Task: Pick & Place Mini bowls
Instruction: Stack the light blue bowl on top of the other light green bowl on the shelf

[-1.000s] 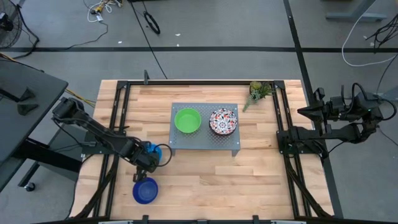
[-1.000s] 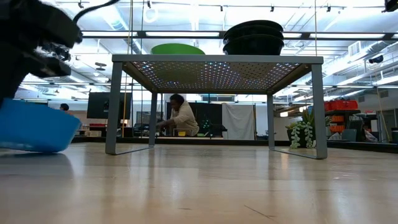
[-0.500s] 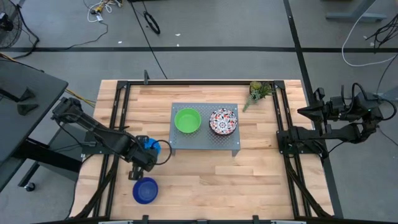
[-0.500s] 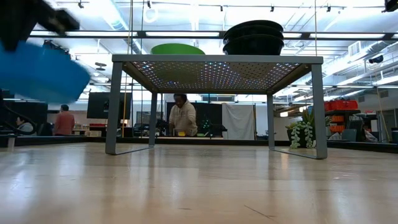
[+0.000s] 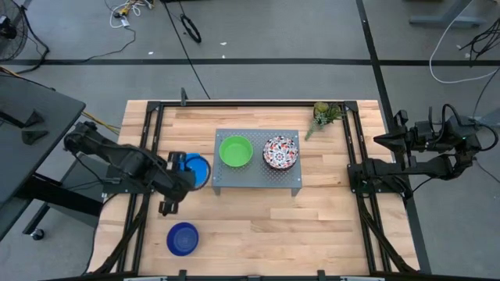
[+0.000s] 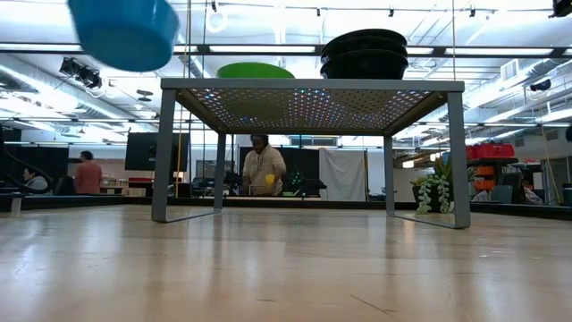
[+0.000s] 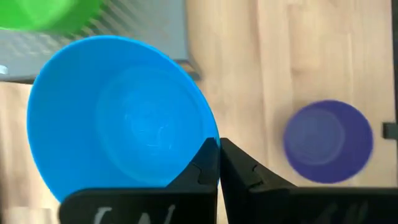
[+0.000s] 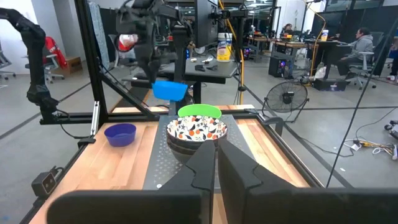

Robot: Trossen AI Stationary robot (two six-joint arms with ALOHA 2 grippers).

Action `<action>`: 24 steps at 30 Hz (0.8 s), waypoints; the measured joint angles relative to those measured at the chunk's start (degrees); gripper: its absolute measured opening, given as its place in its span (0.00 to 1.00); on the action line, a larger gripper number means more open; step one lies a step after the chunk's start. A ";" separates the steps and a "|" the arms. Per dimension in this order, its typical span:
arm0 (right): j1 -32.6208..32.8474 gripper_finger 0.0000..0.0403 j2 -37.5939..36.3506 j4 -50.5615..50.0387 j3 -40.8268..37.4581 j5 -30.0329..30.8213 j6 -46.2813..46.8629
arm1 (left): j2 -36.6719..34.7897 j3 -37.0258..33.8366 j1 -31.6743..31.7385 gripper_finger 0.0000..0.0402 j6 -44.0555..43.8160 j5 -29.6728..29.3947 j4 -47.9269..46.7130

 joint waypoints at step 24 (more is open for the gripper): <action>0.00 0.06 0.02 0.00 0.00 0.01 0.00 | 0.20 5.00 17.21 0.01 34.49 -3.04 7.31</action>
